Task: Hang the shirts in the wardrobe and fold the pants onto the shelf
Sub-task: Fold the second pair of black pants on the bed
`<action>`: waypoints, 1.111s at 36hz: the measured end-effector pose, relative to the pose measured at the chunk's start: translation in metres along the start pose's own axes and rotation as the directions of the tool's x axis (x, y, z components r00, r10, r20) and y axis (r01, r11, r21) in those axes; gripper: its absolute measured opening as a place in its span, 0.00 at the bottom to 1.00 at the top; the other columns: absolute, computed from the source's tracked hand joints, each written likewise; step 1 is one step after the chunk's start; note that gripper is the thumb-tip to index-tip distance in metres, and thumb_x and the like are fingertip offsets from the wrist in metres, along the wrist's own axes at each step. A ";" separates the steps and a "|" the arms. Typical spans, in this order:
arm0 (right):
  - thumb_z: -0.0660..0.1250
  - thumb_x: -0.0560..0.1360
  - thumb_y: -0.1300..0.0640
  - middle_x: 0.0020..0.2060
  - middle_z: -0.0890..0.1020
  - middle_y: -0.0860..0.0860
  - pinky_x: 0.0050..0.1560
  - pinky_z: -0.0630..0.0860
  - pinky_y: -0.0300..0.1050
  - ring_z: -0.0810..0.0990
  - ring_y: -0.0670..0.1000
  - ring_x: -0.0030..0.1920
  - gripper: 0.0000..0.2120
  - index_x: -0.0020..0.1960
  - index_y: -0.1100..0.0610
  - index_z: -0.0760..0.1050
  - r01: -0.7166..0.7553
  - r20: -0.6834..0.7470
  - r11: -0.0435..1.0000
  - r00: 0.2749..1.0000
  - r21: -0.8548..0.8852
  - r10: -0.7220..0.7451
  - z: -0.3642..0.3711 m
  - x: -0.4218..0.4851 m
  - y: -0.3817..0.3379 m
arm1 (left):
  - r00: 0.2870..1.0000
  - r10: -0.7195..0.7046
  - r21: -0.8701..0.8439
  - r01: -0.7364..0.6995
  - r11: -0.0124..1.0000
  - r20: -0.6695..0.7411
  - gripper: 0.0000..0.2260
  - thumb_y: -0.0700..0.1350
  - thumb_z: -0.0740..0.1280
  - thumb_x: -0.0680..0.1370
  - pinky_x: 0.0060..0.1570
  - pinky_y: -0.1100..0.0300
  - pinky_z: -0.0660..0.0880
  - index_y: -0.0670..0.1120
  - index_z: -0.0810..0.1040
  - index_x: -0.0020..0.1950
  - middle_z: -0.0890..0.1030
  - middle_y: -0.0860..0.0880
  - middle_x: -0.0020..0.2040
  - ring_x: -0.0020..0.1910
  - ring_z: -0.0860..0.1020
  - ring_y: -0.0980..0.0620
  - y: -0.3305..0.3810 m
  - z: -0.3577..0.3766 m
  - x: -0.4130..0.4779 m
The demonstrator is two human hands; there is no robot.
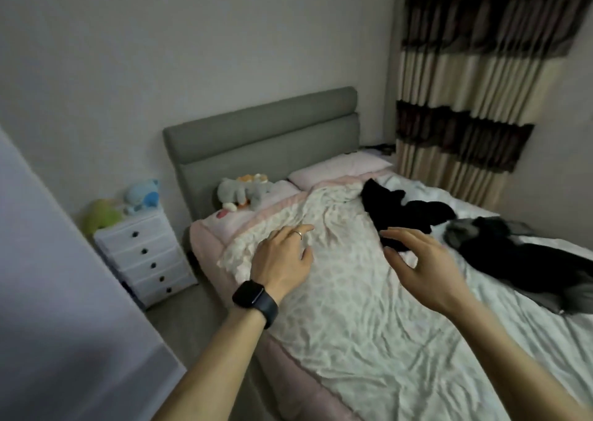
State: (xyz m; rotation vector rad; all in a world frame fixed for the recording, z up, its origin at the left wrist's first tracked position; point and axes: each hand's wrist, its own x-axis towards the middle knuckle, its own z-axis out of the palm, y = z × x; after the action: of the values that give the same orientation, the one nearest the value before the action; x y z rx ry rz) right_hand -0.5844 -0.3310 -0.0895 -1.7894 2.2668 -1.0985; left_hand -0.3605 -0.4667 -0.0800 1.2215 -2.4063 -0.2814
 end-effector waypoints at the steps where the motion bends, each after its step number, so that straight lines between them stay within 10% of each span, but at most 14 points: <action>1: 0.67 0.80 0.50 0.64 0.79 0.43 0.63 0.69 0.44 0.76 0.52 0.65 0.14 0.65 0.47 0.79 -0.042 -0.018 0.999 0.999 -0.020 0.042 -0.005 -0.007 0.011 | 1.000 0.025 -0.001 -0.025 1.000 0.019 0.19 0.50 0.63 0.81 0.62 0.54 0.72 0.57 0.72 0.72 0.76 0.54 0.68 0.65 0.73 0.49 0.006 0.008 0.008; 22: 0.56 0.82 0.38 0.79 0.61 0.44 0.75 0.58 0.47 0.57 0.51 0.78 0.25 0.78 0.40 0.61 -0.501 0.131 0.835 0.834 -0.229 0.536 0.008 0.020 0.232 | 0.879 0.247 0.047 -0.290 0.956 0.408 0.20 0.52 0.58 0.82 0.70 0.54 0.64 0.56 0.67 0.75 0.70 0.56 0.73 0.70 0.69 0.52 0.105 0.222 0.183; 40: 0.49 0.82 0.35 0.81 0.35 0.48 0.79 0.45 0.63 0.37 0.58 0.81 0.32 0.81 0.38 0.39 -0.610 0.391 0.638 0.504 -0.470 0.770 0.254 0.020 0.495 | 0.673 0.236 0.218 -0.517 0.828 0.702 0.23 0.51 0.56 0.83 0.78 0.49 0.51 0.56 0.59 0.79 0.50 0.49 0.82 0.80 0.50 0.50 0.029 0.561 0.286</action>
State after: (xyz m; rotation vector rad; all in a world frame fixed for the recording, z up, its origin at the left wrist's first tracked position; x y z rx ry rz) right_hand -0.8877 -0.4345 -0.5441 -0.8174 2.3939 -0.0641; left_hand -0.7876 -0.6868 -0.4885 0.7738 -3.4123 -0.0729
